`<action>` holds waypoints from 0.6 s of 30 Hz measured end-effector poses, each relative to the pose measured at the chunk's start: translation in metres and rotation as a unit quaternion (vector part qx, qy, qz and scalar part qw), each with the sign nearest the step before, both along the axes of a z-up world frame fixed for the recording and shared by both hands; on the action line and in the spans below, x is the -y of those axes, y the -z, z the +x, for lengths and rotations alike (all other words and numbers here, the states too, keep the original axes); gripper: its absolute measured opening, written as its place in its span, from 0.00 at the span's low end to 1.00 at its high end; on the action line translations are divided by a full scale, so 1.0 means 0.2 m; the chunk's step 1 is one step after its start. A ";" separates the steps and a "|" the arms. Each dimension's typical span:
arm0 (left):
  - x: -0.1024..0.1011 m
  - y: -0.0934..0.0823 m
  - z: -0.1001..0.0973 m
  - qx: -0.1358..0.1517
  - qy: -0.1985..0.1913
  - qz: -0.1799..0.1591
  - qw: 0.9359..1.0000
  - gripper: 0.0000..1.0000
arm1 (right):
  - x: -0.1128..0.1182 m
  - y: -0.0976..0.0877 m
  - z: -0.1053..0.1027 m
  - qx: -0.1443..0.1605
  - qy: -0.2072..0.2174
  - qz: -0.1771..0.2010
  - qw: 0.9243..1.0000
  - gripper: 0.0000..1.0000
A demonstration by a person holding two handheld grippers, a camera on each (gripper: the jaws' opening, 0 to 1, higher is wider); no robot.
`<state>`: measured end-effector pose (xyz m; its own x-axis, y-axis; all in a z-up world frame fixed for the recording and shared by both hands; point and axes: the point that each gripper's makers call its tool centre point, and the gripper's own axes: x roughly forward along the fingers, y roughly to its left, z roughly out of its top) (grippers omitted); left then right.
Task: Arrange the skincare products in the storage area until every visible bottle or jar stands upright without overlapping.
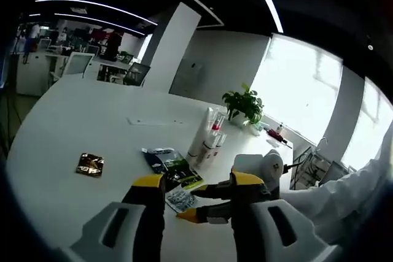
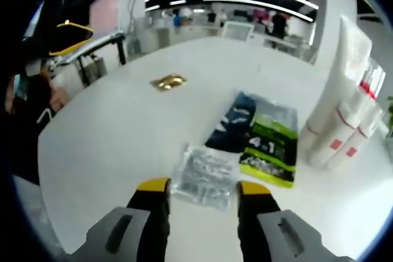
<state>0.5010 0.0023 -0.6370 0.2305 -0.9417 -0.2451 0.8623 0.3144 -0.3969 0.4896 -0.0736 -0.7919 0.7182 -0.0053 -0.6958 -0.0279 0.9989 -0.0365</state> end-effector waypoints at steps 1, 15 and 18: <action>0.00 0.00 0.00 -0.001 -0.001 0.000 1.000 0.37 | 0.00 0.00 0.00 0.002 0.000 0.001 1.000 0.38; 0.00 0.04 0.03 -0.009 0.003 0.006 1.000 0.37 | 0.02 -0.03 -0.02 0.017 -0.001 0.016 1.000 0.38; 0.00 0.04 0.02 -0.009 0.004 0.009 1.000 0.37 | 0.02 -0.05 -0.02 0.021 0.000 0.019 1.000 0.38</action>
